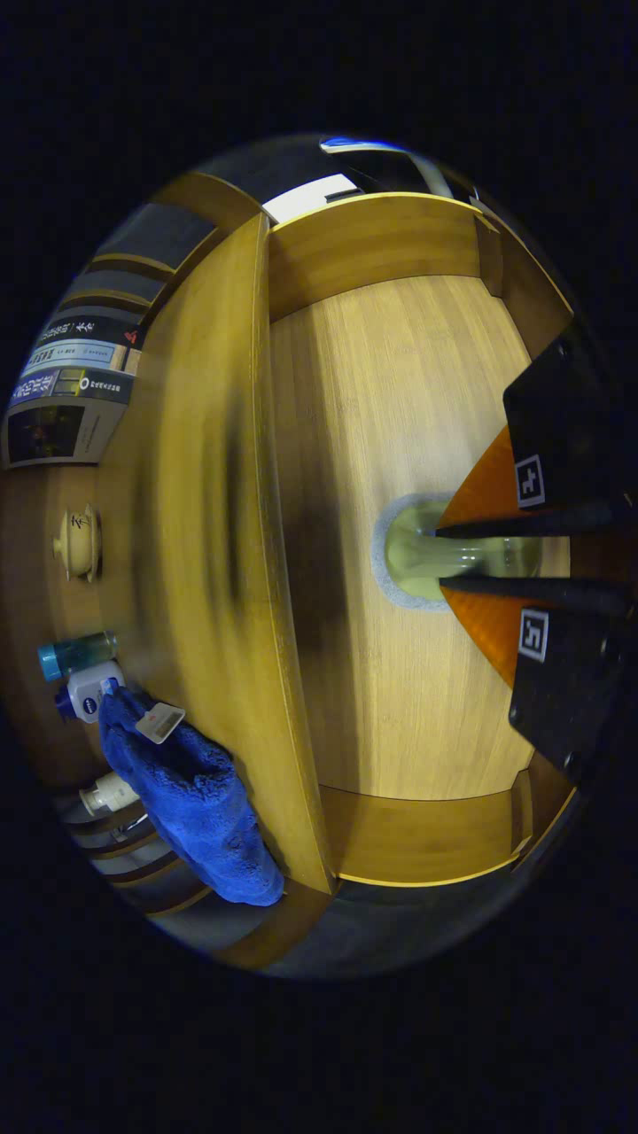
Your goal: Pull open the drawer, take out the items inside it, and place them on the countertop above the cabinet.
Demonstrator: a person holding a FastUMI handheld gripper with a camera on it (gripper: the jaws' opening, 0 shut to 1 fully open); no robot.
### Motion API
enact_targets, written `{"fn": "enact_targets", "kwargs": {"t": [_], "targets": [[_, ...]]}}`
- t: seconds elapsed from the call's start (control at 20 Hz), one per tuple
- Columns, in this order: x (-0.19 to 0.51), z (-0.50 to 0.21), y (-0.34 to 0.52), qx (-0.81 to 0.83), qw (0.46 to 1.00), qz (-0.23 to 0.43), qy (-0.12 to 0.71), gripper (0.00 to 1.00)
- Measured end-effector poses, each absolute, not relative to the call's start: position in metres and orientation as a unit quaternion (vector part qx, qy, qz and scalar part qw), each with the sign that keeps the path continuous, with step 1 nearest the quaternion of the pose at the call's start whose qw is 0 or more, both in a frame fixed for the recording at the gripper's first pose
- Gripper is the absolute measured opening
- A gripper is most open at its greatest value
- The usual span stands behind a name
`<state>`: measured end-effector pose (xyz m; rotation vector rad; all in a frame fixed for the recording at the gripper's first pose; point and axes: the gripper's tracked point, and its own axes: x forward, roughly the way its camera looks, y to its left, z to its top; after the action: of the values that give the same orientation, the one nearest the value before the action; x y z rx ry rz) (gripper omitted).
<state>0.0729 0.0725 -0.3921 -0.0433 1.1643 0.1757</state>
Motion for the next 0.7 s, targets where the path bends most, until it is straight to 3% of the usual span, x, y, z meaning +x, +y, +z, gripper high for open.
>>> {"fn": "enact_targets", "kwargs": {"t": [0.55, 0.7], "targets": [[0.064, -0.267, 0.079, -0.052, 0.864, 0.124, 0.486, 0.28], [0.06, -0.263, 0.075, -0.052, 0.863, 0.122, 0.488, 0.28]]}}
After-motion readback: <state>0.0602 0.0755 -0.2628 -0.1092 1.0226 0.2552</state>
